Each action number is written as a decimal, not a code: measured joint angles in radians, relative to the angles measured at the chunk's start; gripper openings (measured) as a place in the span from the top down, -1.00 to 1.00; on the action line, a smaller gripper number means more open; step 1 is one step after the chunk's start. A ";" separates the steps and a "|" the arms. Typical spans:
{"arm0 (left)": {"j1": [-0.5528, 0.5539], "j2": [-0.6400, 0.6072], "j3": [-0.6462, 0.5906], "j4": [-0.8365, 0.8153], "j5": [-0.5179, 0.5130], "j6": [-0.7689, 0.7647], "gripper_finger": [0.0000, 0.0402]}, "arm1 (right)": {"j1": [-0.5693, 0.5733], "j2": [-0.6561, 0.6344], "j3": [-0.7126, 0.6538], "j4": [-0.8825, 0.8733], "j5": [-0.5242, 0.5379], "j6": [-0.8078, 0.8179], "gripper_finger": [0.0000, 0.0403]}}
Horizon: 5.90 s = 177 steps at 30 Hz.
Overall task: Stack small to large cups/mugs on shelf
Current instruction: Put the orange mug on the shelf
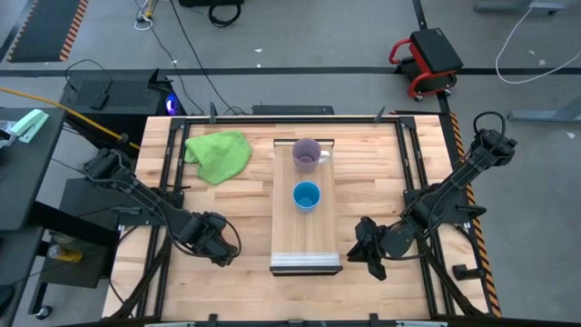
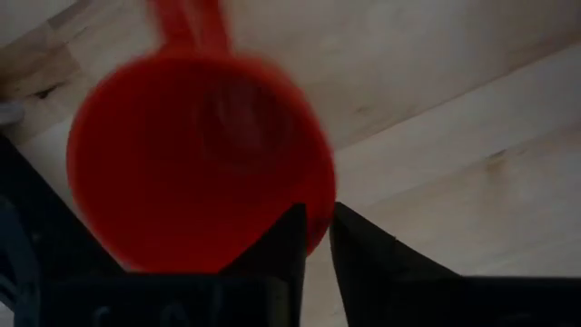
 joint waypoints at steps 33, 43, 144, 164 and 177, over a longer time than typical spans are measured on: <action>0.051 0.000 0.570 -0.446 0.041 0.418 0.96 | -0.027 0.000 0.000 -0.016 0.076 0.008 0.64; 0.078 0.000 0.756 -0.466 -0.013 0.522 0.96 | -0.092 0.000 0.000 -0.018 0.076 0.007 0.64; 0.194 0.497 1.181 -0.519 -0.188 1.723 0.95 | -0.078 0.077 0.005 0.120 0.658 -0.265 0.96; 0.164 0.526 1.182 -0.519 -0.201 1.783 0.80 | -0.078 0.076 0.005 0.116 0.658 -0.263 0.96; 0.164 0.526 1.310 -0.519 -0.310 1.788 0.56 | -0.078 0.076 0.004 0.116 0.658 -0.262 0.96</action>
